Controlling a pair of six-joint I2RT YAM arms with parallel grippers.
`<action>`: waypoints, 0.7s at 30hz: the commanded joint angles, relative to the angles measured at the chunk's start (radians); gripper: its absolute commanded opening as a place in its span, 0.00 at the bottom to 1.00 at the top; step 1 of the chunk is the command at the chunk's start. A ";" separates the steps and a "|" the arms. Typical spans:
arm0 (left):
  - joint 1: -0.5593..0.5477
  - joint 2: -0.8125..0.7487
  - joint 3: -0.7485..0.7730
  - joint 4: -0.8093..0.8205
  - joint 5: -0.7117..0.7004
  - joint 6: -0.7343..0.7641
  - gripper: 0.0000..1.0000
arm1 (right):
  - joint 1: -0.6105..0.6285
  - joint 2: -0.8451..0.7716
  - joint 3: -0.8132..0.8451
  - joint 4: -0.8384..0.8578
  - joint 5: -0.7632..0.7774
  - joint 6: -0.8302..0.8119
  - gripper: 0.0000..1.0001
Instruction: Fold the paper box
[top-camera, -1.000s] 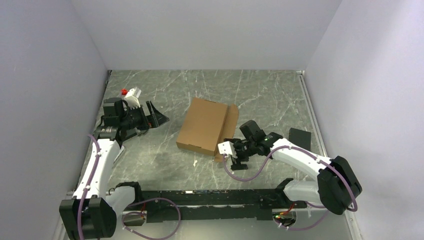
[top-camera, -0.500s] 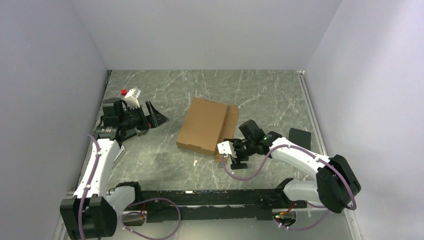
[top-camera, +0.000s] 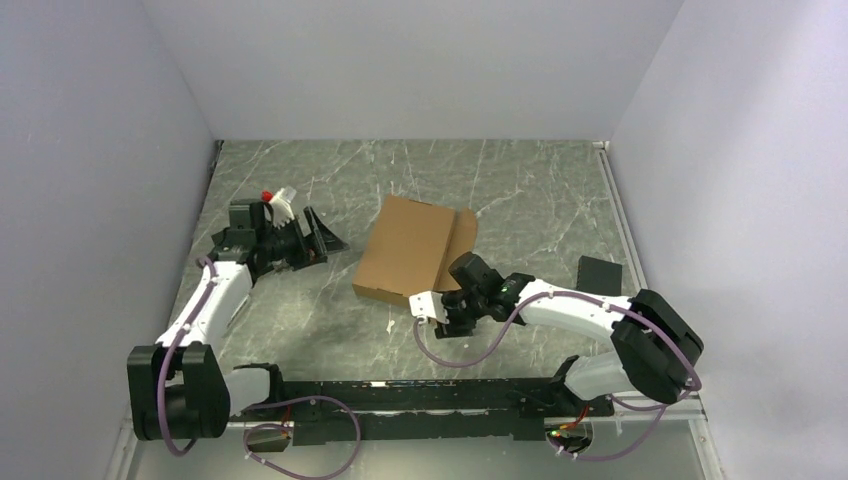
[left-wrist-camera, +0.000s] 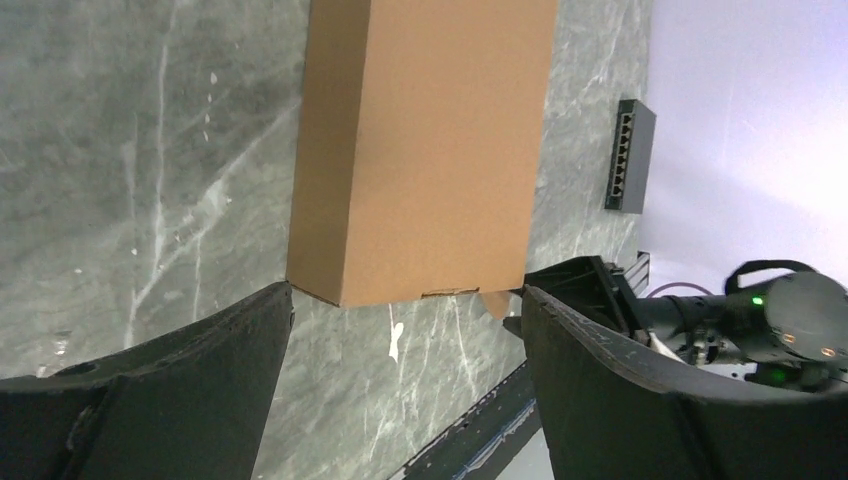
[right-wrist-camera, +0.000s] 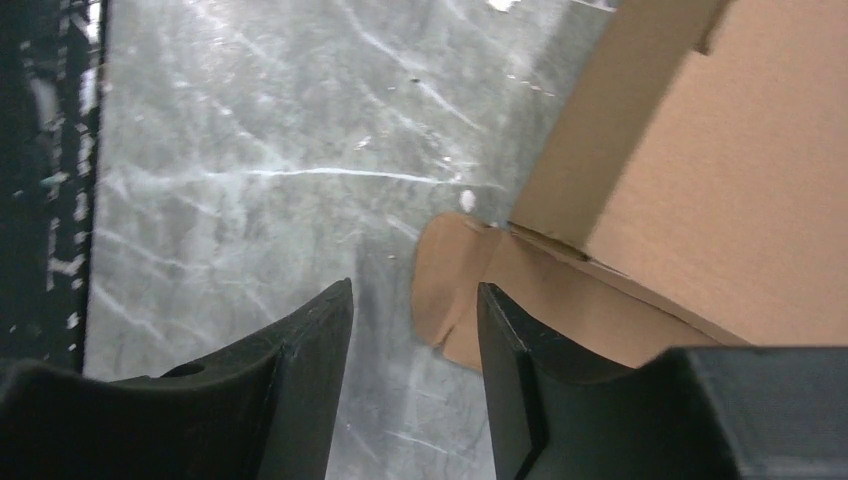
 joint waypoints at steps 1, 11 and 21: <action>-0.100 -0.002 -0.067 0.146 -0.116 -0.135 0.88 | 0.009 -0.015 0.011 0.125 0.100 0.092 0.50; -0.171 0.072 -0.205 0.483 -0.156 -0.243 0.87 | 0.023 -0.003 0.015 0.142 0.082 0.125 0.38; -0.197 0.153 -0.197 0.559 -0.127 -0.234 0.84 | 0.021 0.012 0.026 0.128 0.084 0.142 0.24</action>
